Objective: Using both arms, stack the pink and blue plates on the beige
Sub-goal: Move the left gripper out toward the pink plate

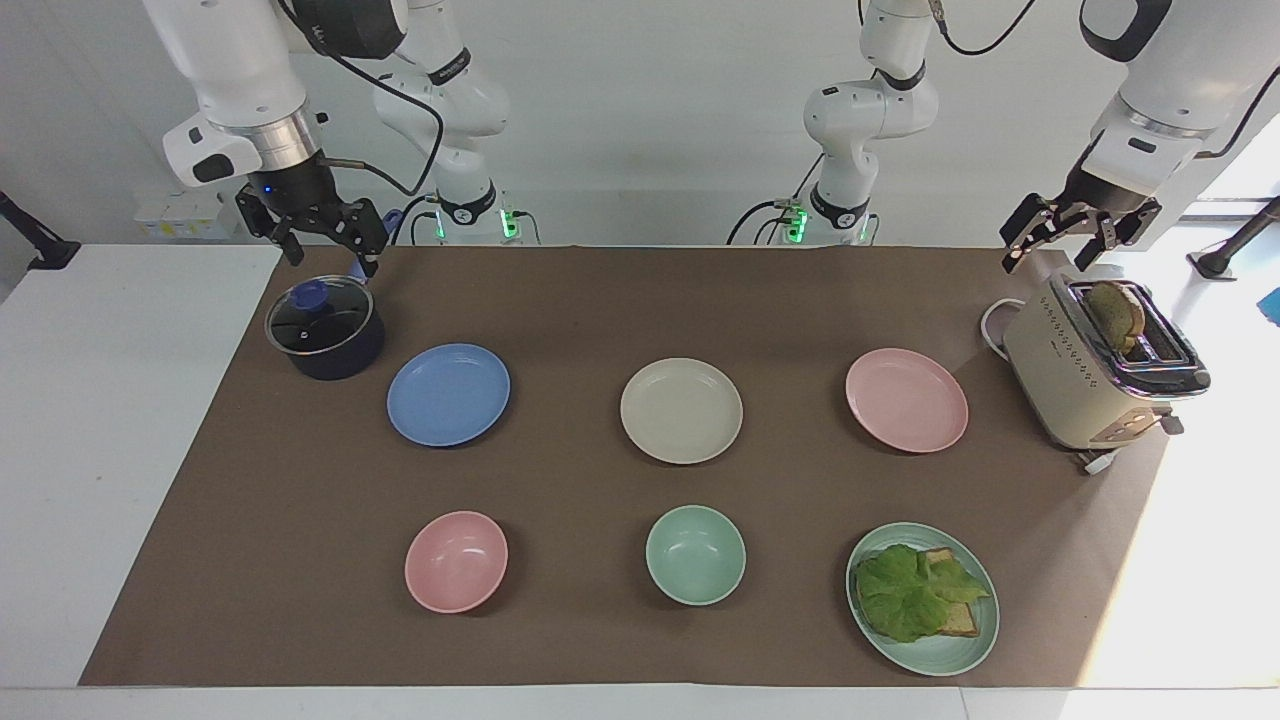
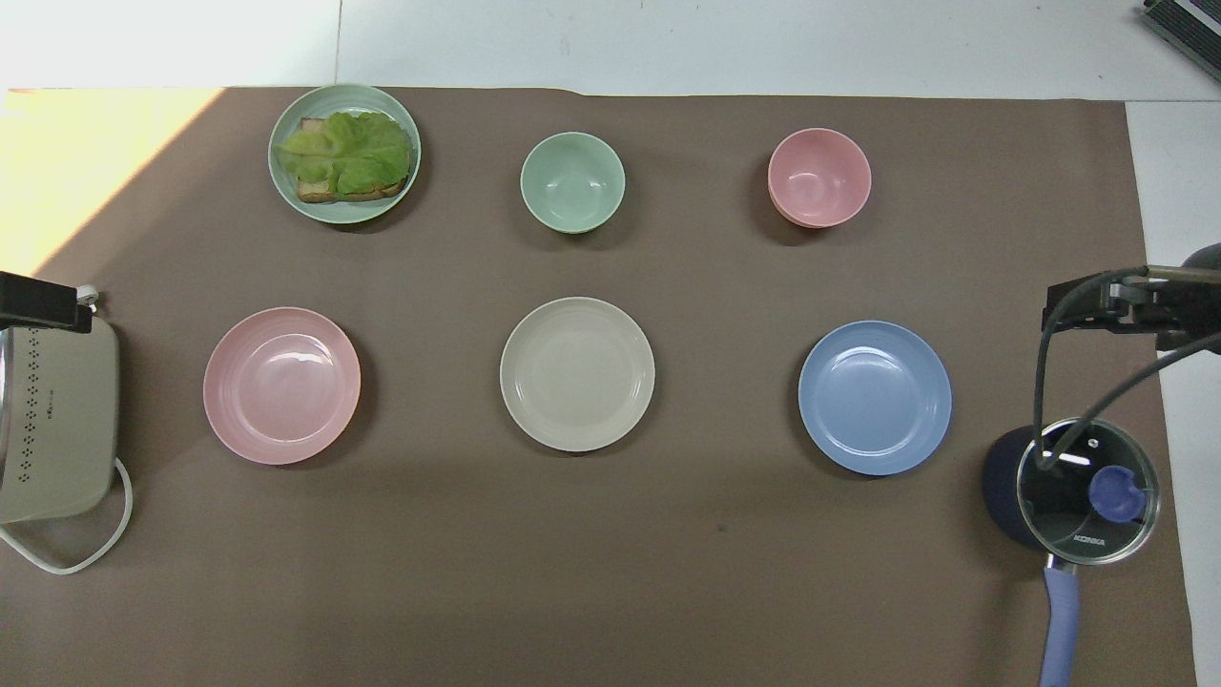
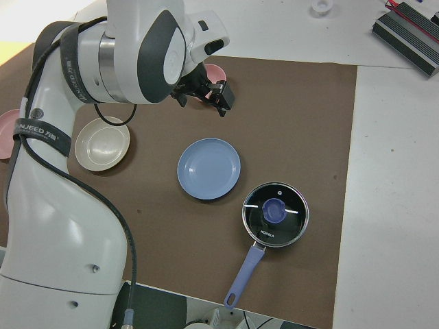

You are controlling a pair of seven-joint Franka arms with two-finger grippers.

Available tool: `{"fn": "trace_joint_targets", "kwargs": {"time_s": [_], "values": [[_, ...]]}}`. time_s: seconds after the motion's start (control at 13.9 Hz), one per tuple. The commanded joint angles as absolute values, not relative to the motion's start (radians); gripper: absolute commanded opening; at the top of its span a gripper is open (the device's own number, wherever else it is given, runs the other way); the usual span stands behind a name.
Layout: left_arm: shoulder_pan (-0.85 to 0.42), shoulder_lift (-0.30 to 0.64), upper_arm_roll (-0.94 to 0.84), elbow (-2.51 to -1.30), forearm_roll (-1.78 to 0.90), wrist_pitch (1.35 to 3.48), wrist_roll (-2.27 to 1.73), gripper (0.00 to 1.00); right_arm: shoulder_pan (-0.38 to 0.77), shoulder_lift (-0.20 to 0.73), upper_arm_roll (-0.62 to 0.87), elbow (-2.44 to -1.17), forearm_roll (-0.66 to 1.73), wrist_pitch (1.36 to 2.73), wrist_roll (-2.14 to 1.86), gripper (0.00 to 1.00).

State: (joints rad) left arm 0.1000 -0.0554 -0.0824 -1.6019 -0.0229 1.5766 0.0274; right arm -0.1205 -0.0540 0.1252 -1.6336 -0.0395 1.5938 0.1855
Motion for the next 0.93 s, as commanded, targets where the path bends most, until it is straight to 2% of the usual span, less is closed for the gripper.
{"fn": "trace_joint_targets", "kwargs": {"time_s": [0.0,0.43,0.72,0.86], "values": [[0.092,-0.072,-0.081,-1.606,-0.002,1.562,0.011,1.0,-0.133,-0.043,0.127,-1.614,-0.021,1.574,0.167,1.0],[0.092,-0.074,-0.081,-1.615,-0.003,1.565,0.015,1.0,-0.133,-0.043,0.127,-1.614,-0.021,1.574,0.164,1.0],[0.098,-0.069,-0.081,-1.693,-0.003,1.607,0.014,1.0,-0.133,-0.043,0.127,-1.615,-0.021,1.574,0.164,1.0],[0.101,-0.069,-0.081,-1.773,-0.003,1.684,0.009,1.0,-0.133,-0.044,0.127,-1.615,-0.021,1.574,0.163,1.0]]}}
